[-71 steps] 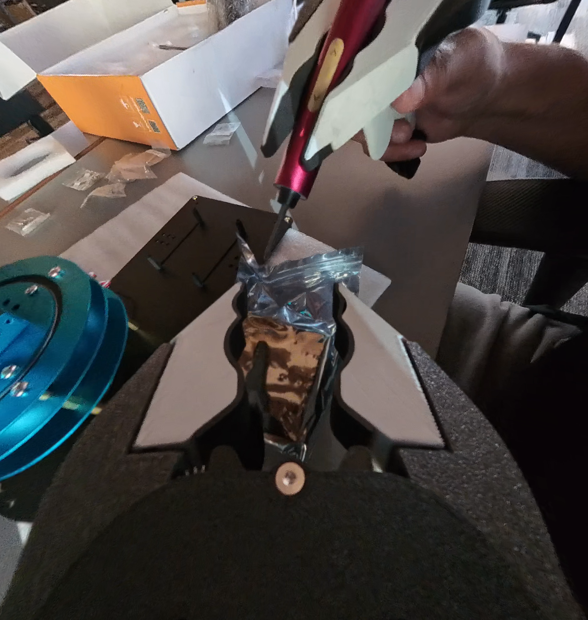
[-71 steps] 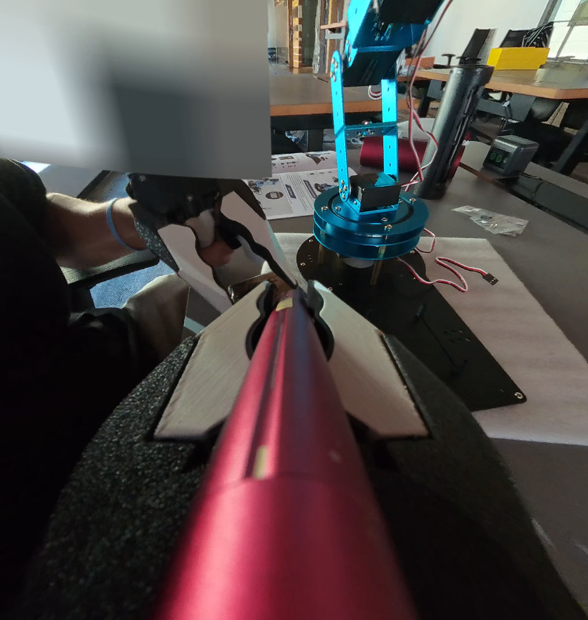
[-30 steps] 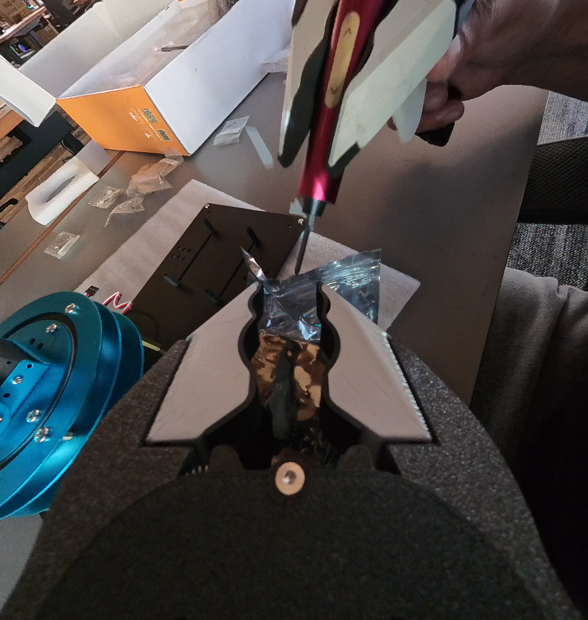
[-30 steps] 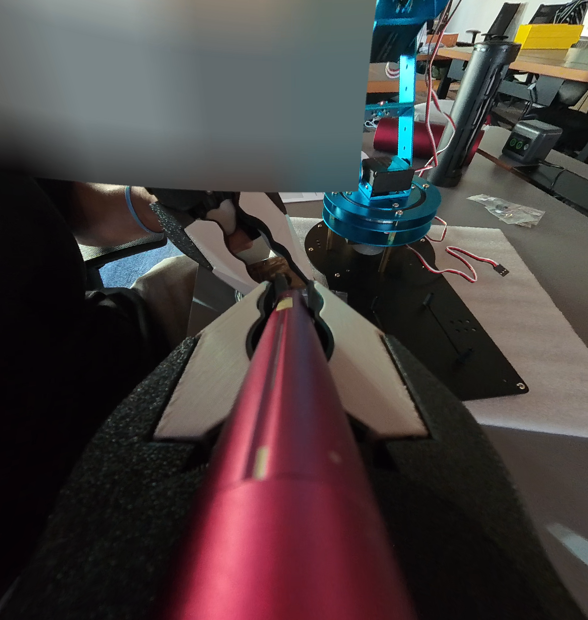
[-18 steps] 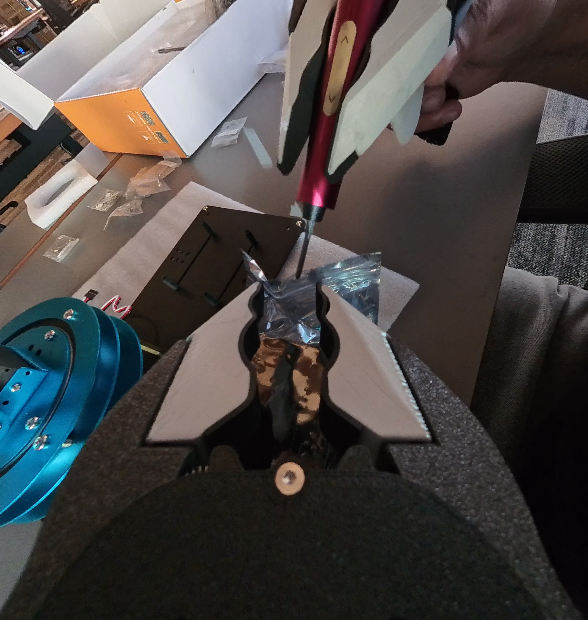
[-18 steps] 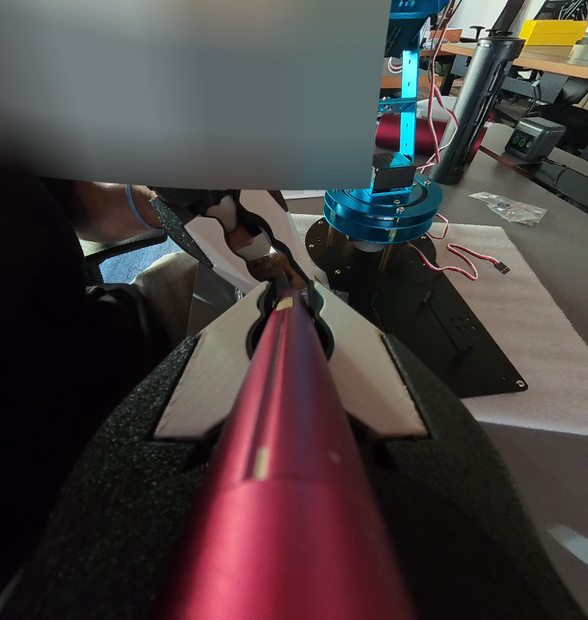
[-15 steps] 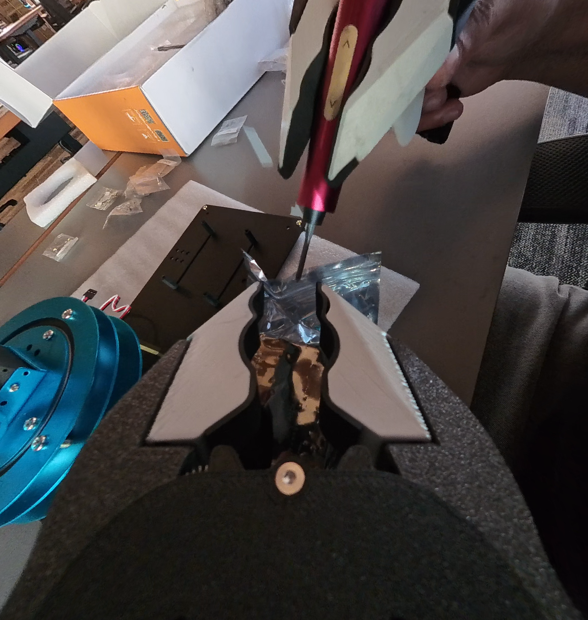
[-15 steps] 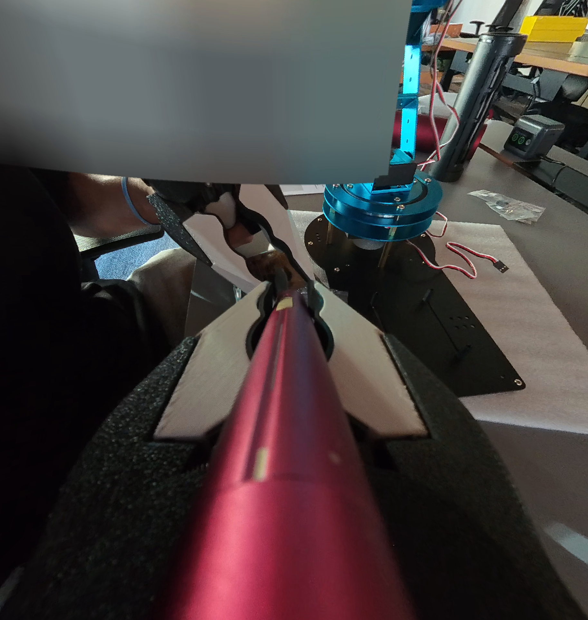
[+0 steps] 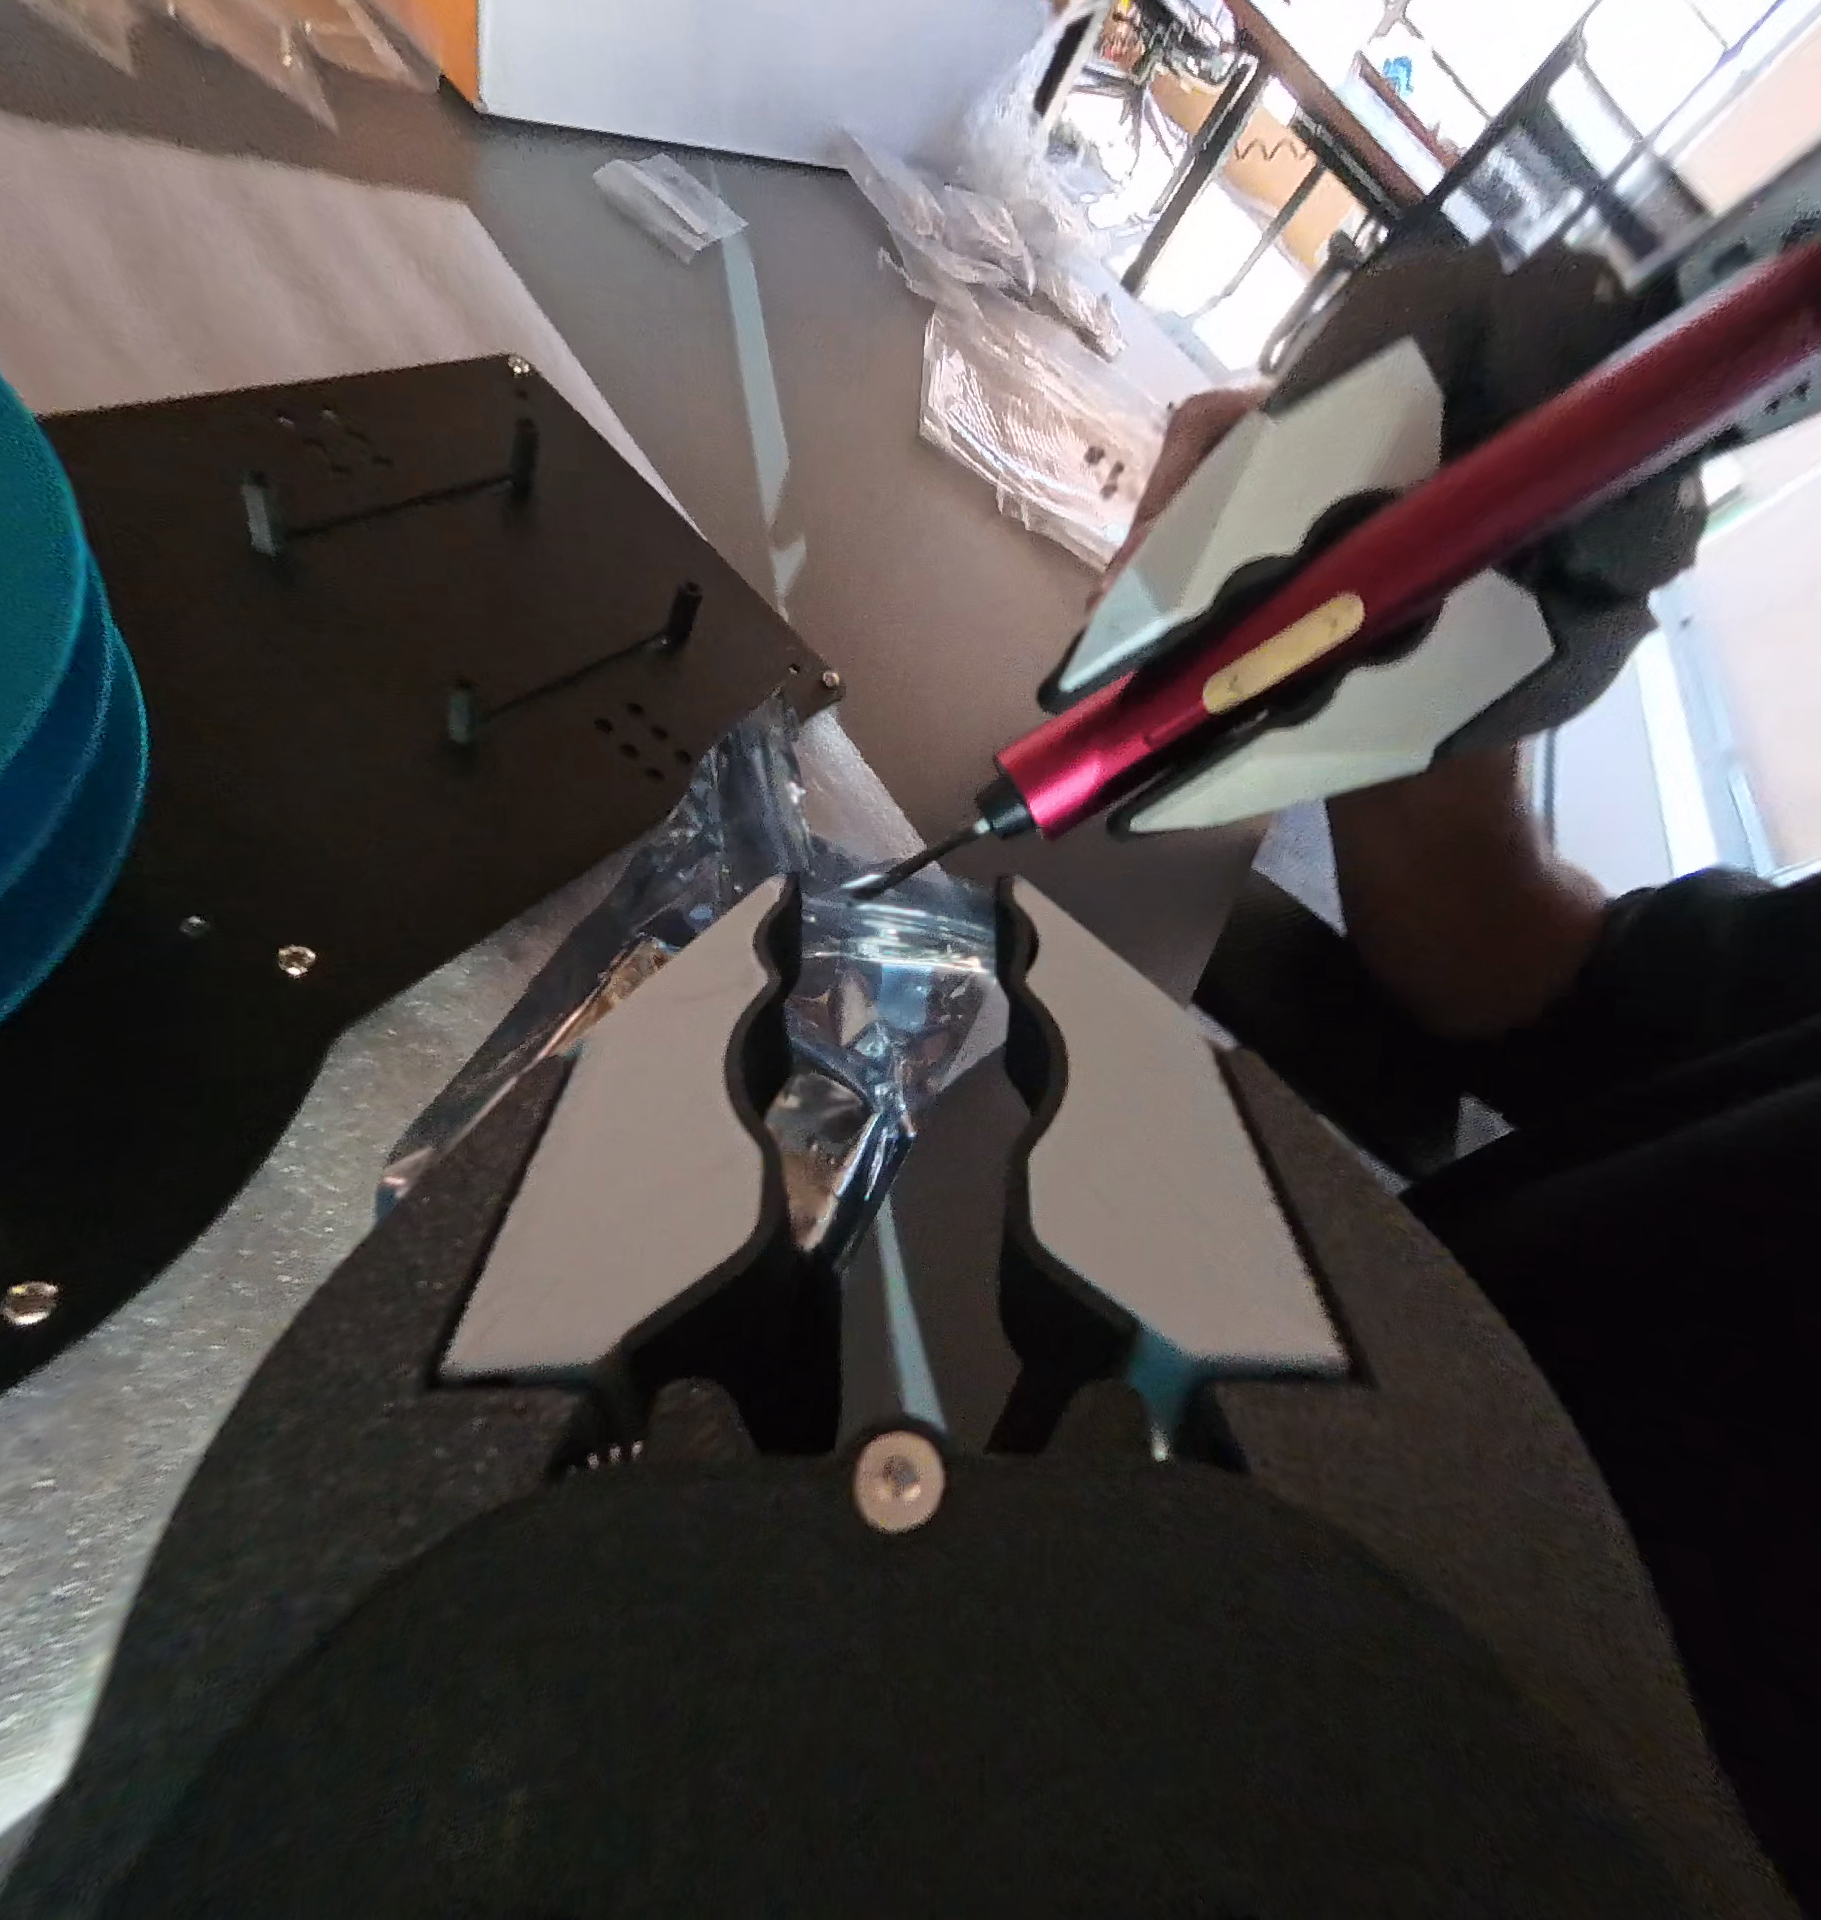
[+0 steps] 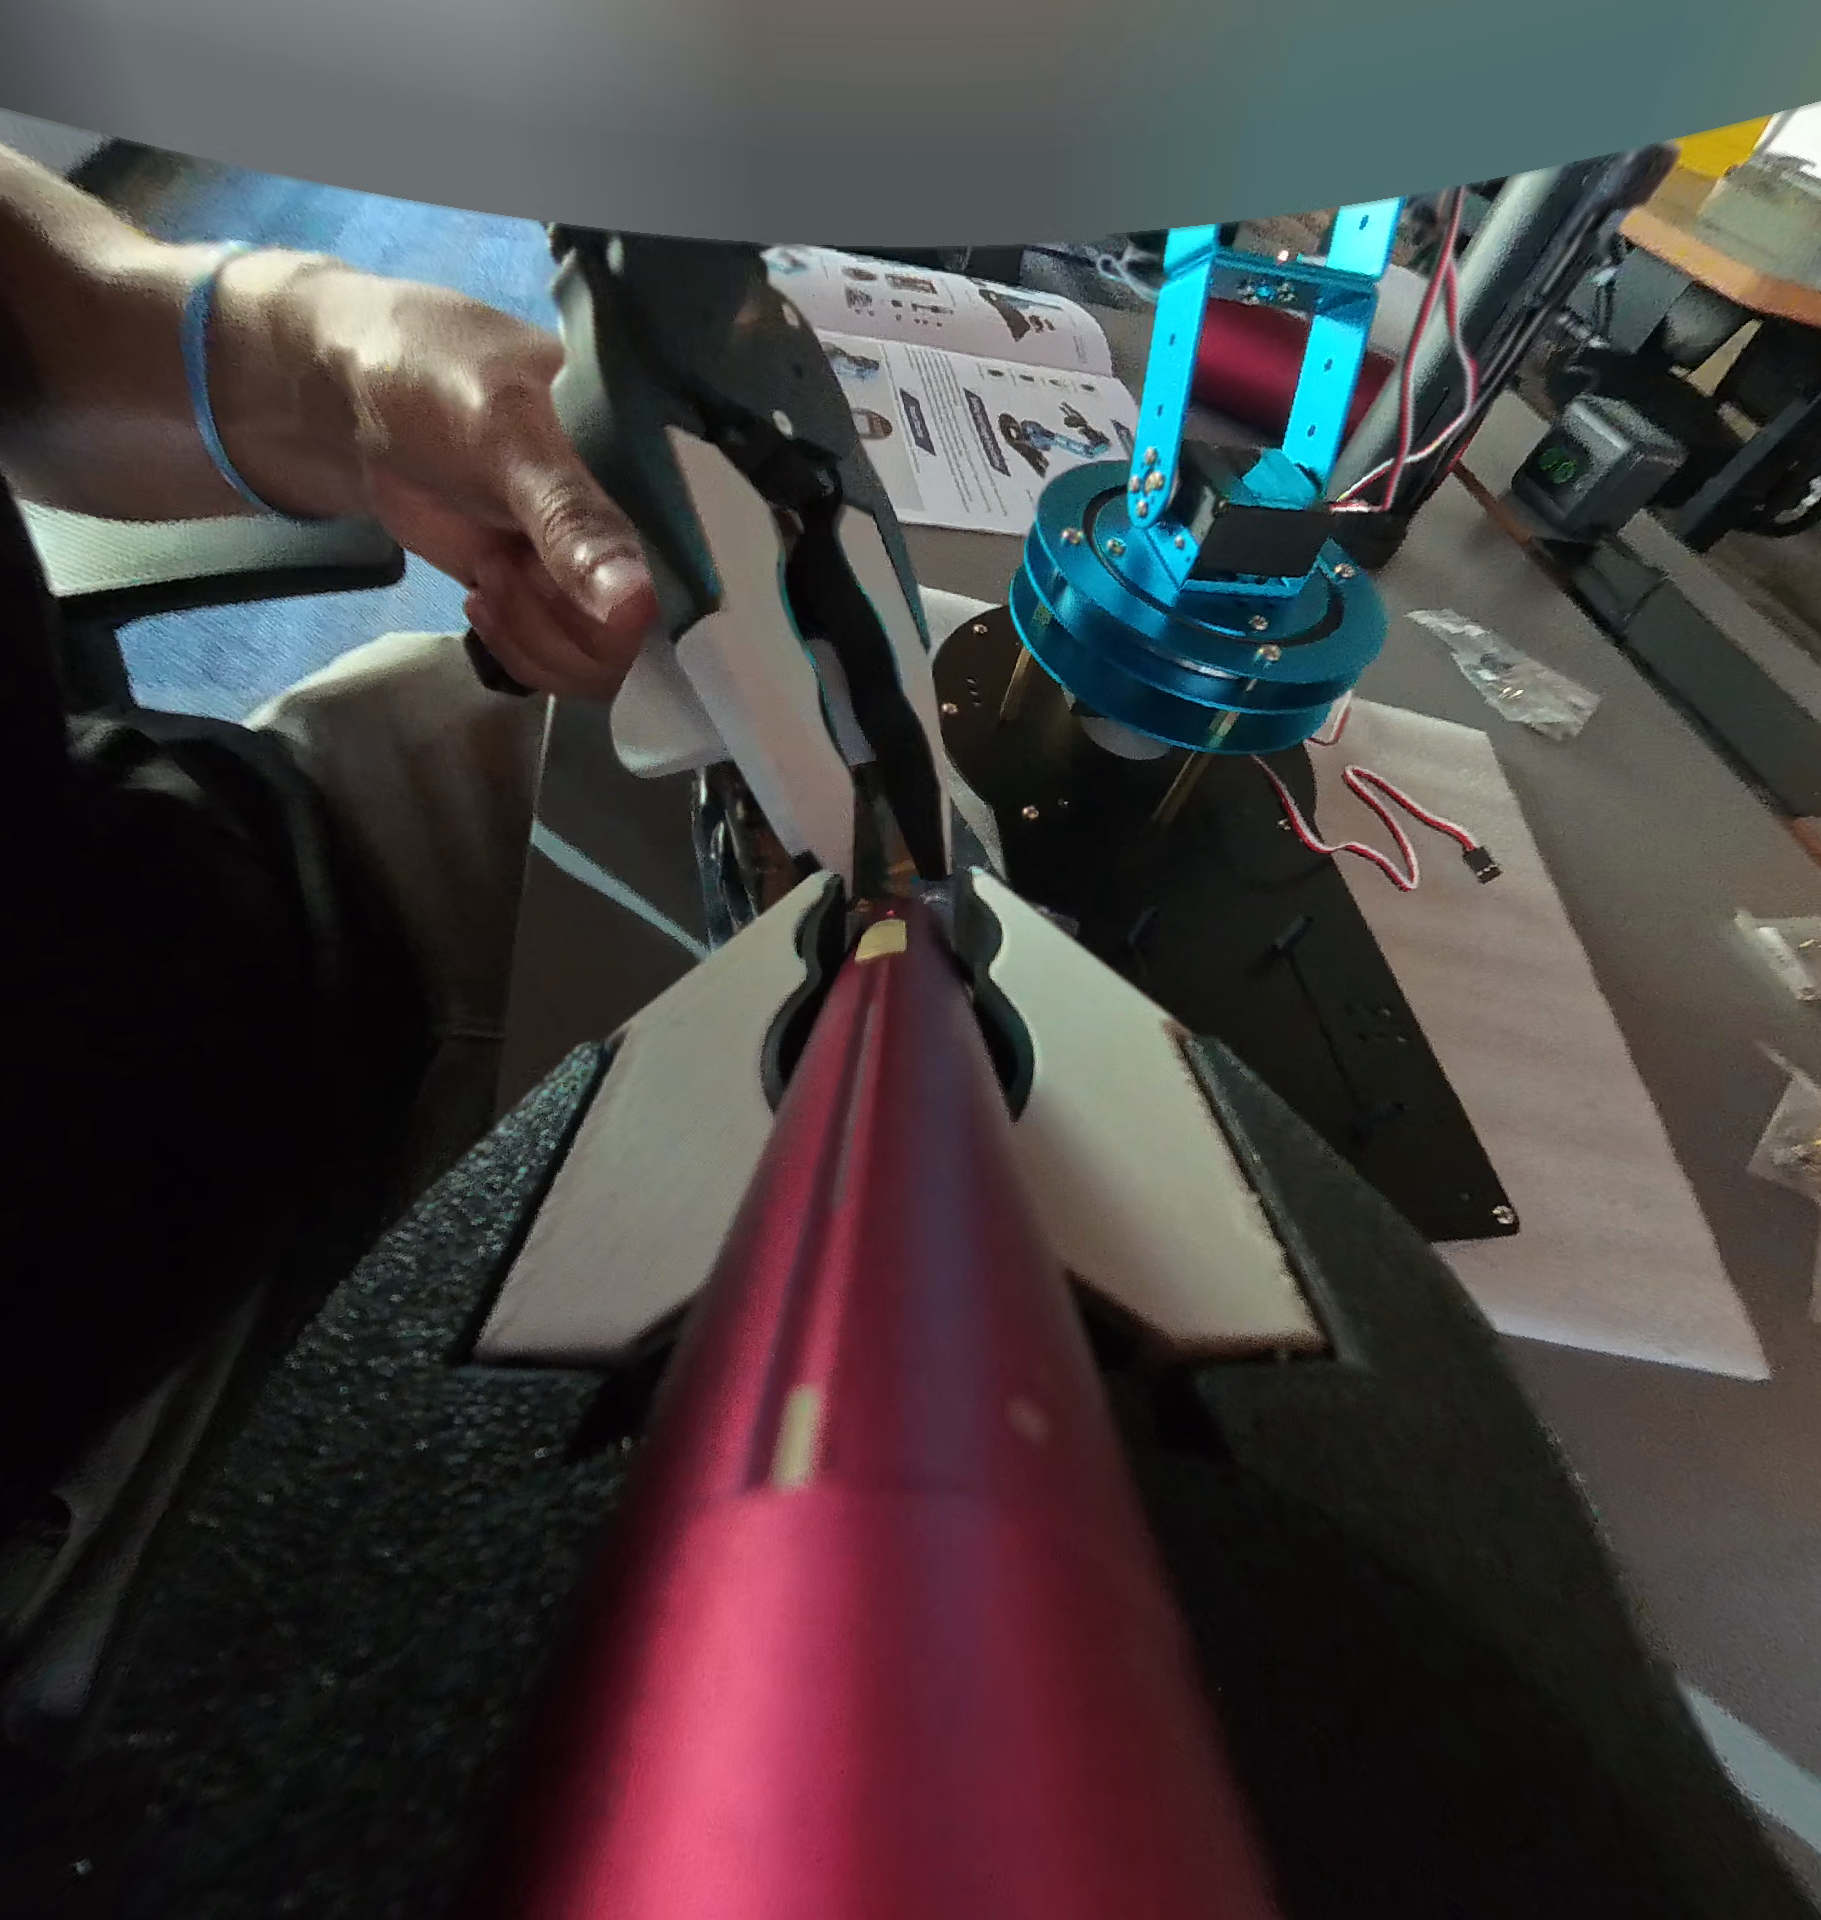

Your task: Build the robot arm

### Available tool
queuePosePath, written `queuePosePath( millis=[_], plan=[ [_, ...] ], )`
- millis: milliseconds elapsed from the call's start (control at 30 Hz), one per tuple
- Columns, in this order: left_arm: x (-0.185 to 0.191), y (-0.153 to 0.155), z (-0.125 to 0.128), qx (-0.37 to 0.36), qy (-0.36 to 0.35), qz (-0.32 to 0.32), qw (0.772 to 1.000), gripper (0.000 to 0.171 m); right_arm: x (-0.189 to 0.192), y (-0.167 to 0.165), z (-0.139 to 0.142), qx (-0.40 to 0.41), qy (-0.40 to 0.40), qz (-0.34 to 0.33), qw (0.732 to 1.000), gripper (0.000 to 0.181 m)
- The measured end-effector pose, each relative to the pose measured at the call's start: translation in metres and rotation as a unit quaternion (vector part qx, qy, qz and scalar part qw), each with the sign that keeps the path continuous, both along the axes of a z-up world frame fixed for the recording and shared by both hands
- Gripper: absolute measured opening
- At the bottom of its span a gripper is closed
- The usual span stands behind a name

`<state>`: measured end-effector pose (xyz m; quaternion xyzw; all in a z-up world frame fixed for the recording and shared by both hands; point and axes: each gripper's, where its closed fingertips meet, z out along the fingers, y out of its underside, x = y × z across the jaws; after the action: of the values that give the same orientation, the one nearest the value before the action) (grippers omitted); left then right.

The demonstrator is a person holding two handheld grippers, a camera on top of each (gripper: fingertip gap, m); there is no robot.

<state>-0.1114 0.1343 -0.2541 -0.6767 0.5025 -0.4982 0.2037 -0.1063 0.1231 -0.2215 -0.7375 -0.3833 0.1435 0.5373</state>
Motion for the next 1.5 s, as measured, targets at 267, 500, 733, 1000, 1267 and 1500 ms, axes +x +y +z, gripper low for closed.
queuePosePath(
  millis=[267,500,733,1000,1267,1500],
  plan=[
    [0.003,0.001,-0.006,-0.090,0.015,0.026,0.996,0.033,-0.007,-0.004,-0.001,0.046,-0.054,-0.003,0.998,0.019],
    [0.001,0.008,-0.009,-0.068,0.026,0.037,0.997,0.012,-0.009,-0.009,-0.003,0.060,-0.080,-0.003,0.995,0.020],
    [0.001,0.012,-0.012,0.034,0.046,0.032,0.998,0.000,-0.006,-0.009,-0.005,0.064,-0.083,-0.007,0.995,0.020],
    [-0.002,-0.001,-0.004,-0.027,0.035,0.028,0.999,0.008,-0.009,-0.012,-0.003,0.066,-0.081,-0.001,0.995,0.020],
    [0.002,-0.012,0.003,-0.172,-0.004,0.015,0.985,0.021,-0.017,-0.015,-0.002,0.070,-0.048,0.029,0.996,0.020],
    [-0.014,-0.010,-0.007,-0.082,0.023,0.016,0.996,0.026,-0.013,-0.010,-0.003,0.021,0.031,0.040,0.999,0.020]
  ],
)
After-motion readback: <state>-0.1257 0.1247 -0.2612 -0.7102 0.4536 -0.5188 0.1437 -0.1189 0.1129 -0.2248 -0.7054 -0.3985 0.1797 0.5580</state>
